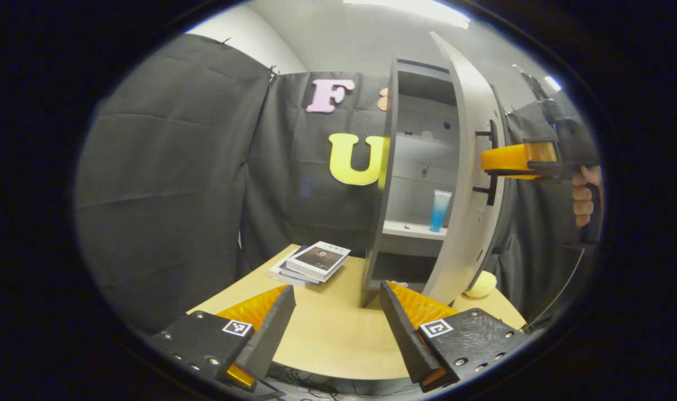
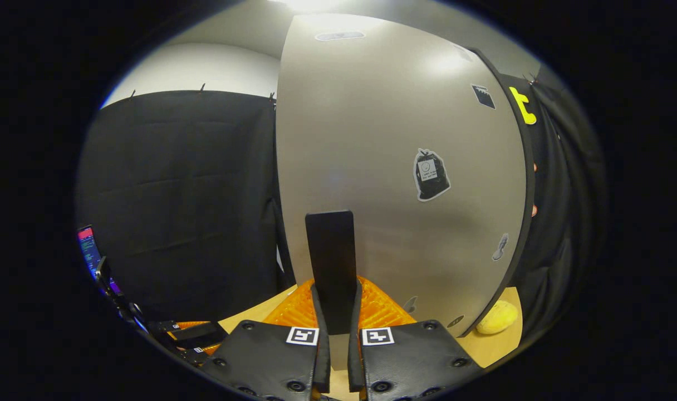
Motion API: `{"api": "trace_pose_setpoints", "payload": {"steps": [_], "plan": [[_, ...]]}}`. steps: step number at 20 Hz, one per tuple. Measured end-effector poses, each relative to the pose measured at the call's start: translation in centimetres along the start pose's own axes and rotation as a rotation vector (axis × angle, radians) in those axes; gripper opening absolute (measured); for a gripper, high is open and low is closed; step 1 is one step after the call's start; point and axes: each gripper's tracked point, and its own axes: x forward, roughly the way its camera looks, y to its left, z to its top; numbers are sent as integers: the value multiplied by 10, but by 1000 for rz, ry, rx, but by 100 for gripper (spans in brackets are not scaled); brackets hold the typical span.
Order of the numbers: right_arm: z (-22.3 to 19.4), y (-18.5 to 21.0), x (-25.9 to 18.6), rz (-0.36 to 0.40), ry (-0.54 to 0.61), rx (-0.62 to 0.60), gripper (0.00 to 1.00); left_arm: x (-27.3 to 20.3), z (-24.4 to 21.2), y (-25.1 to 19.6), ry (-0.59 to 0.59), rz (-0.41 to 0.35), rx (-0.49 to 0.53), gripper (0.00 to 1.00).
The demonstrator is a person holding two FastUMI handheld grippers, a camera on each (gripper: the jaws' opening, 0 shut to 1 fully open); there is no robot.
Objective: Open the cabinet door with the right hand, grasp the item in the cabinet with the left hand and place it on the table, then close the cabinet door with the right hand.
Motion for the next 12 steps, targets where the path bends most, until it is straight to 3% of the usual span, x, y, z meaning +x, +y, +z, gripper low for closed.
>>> {"api": "trace_pose_setpoints", "payload": {"steps": [7,12], "plan": [[-1,-6,-6,58,-25,19,14,-16,-11,-46,13,2,10,94],[0,-18,-14,35,-45,68,14,-6,-4,-83,6,-55,45,93]]}}
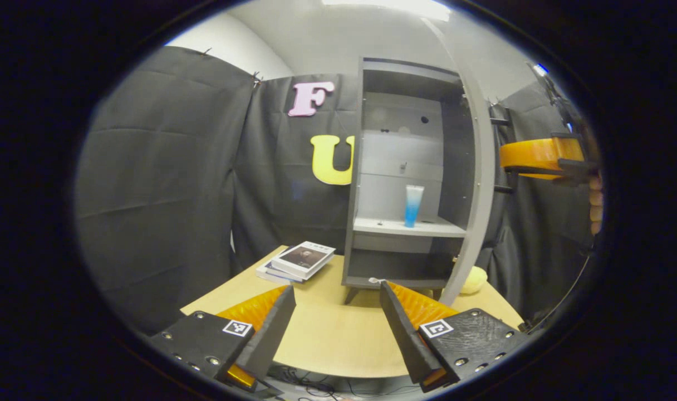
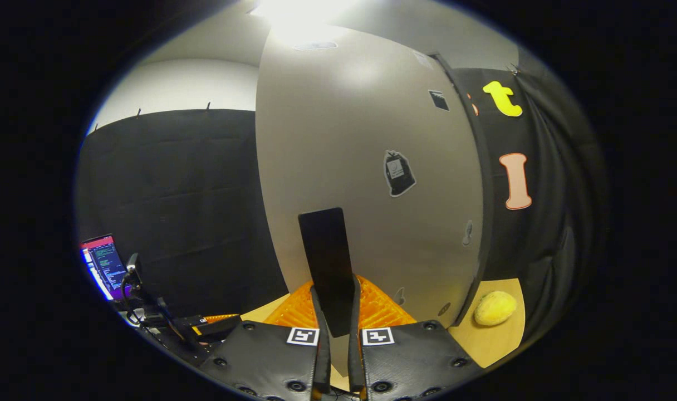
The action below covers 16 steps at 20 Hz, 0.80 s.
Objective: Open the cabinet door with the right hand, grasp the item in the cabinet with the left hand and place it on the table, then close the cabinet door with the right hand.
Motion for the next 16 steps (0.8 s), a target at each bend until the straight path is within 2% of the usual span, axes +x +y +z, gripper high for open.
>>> {"api": "trace_pose_setpoints", "payload": {"steps": [3,4,5,6,7,8,9,10,11,12,13,14,16], "plan": [[1,-9,-5,-46,-17,7,14,13,1,-26,1,-54,39,91],[0,-11,-7,-62,-20,14,11,16,1,-40,2,-79,45,92],[1,-14,-9,-75,-25,29,11,20,1,-53,3,-108,48,94],[1,-16,-12,-83,-30,45,14,24,0,-65,4,-137,51,92],[3,-18,-14,-90,-36,54,11,27,1,-77,2,-161,57,92],[3,-20,-18,-98,-41,50,11,29,3,-88,0,-185,66,94],[4,-23,-20,-117,-41,44,13,31,4,-98,-1,-207,78,92],[3,-28,-21,-140,-41,39,10,32,3,-108,-1,-227,90,92],[4,-31,-23,-165,-42,34,13,34,2,-116,2,-246,100,94],[5,-34,-25,-187,-49,34,10,36,-1,-125,3,-263,106,92],[6,-37,-27,-206,-53,35,13,37,-1,-131,2,-276,109,94],[7,-39,-28,-221,-61,38,10,36,-2,-137,3,-287,110,94],[8,-45,-29,-260,-61,44,13,39,-11,-144,18,-307,104,92]]}}
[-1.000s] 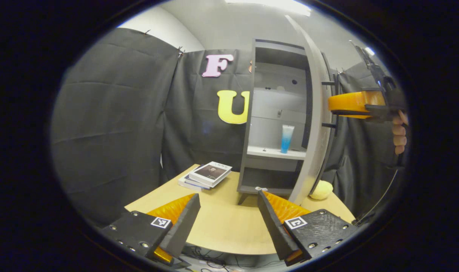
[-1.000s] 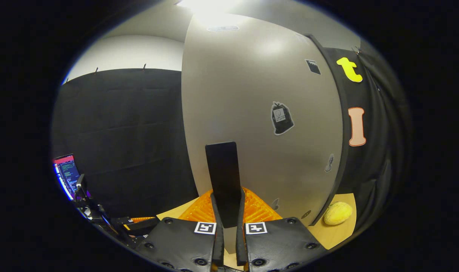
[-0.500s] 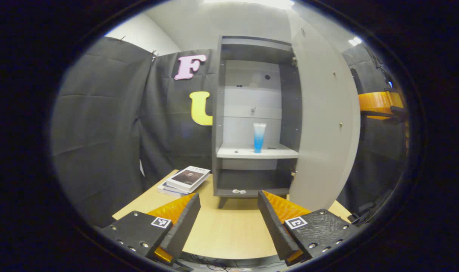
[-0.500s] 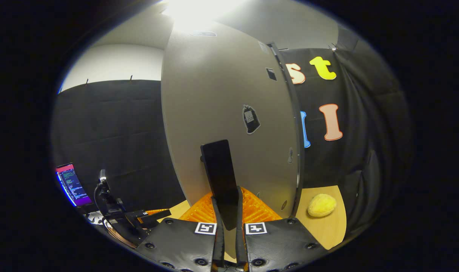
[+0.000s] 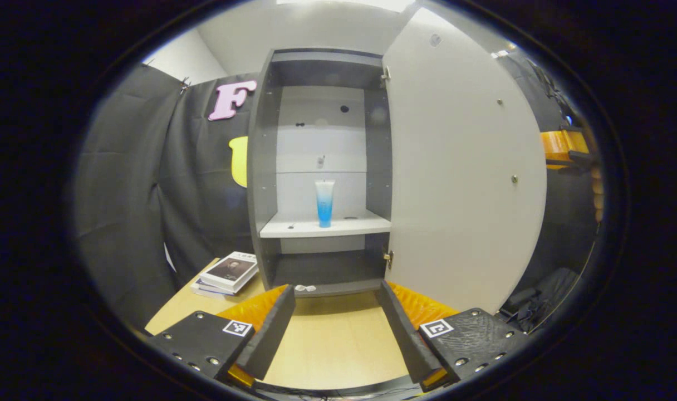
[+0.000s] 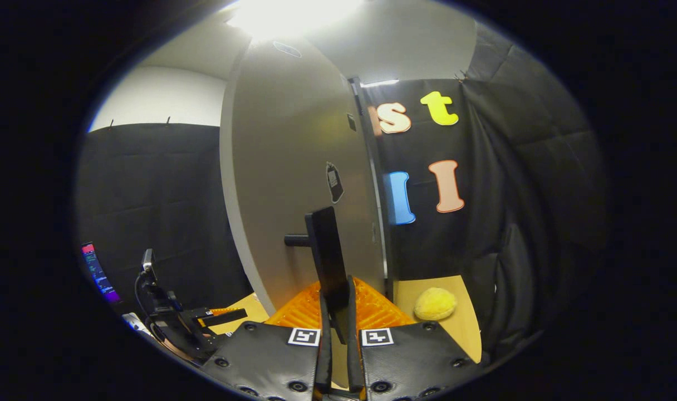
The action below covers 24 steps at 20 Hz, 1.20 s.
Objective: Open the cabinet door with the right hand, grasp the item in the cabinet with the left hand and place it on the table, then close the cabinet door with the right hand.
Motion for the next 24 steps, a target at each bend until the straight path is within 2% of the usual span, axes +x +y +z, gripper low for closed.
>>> {"api": "trace_pose_setpoints", "payload": {"steps": [3,7,9,10,11,13,15,17,20,22,24], "plan": [[-1,-18,-2,-71,-7,-14,12,3,-9,-8,26,-28,-13,92],[1,-11,1,-41,-4,65,13,5,-9,-6,37,-30,-19,93],[3,-16,1,-56,1,85,13,3,-11,1,41,-20,-32,92],[1,-16,0,-62,10,109,12,4,-12,4,44,-17,-44,96],[0,-16,-1,-57,22,140,13,5,-13,7,49,-19,-58,91],[-2,-5,-6,-47,41,185,10,8,-18,9,67,-36,-77,93],[-2,-6,-12,-73,48,190,13,12,-20,18,79,-50,-67,94],[-6,-7,-22,-80,63,208,13,18,-19,27,79,-64,-60,92],[-8,-2,-35,-96,77,288,10,29,-14,39,84,-93,-59,94],[-1,-1,-47,-100,91,351,11,35,-3,46,74,-120,-62,91],[20,-15,-59,-127,19,427,5,41,8,54,63,-154,-60,96]]}}
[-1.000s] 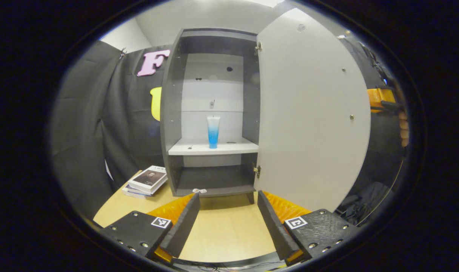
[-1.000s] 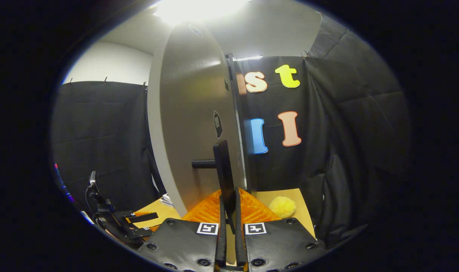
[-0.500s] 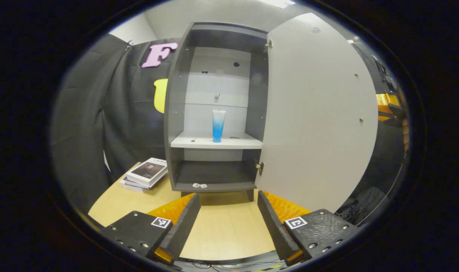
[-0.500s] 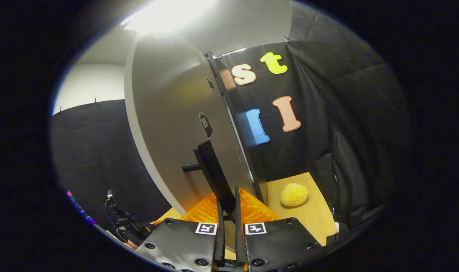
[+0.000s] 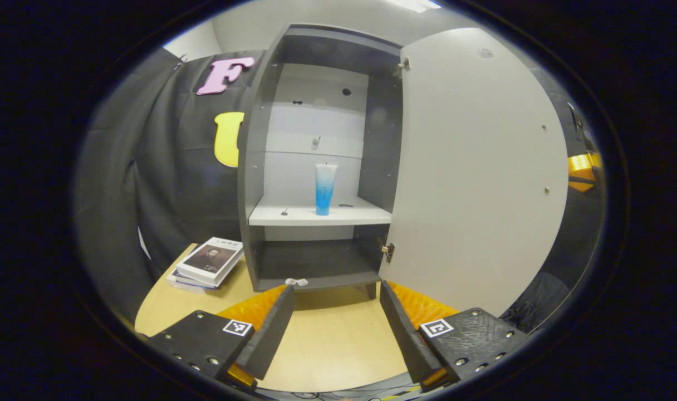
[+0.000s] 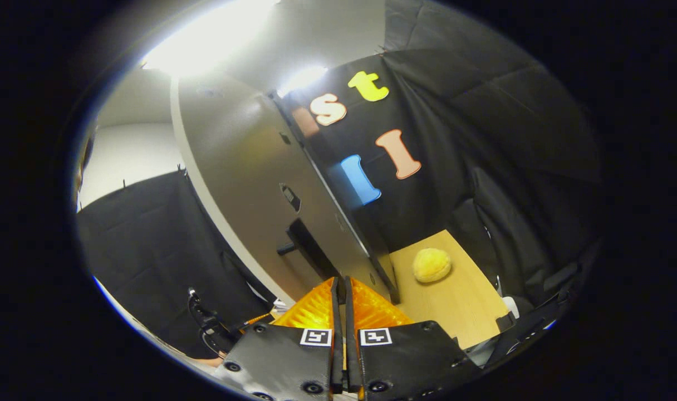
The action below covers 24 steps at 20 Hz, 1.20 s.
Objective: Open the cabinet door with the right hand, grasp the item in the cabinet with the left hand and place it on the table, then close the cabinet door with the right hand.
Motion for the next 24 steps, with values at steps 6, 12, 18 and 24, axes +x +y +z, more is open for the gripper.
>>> {"api": "trace_pose_setpoints", "payload": {"steps": [6,12,18,24], "plan": [[27,-39,-32,-264,-176,33,5,9,17,30,-39,-74,39,94],[14,-76,-41,-581,-149,-77,2,-1,33,51,-94,-111,19,92],[42,-86,-20,-608,-225,-98,0,7,26,73,-69,-87,-3,94],[69,-112,13,-599,-253,-147,21,45,48,84,-89,-26,-4,91]]}}
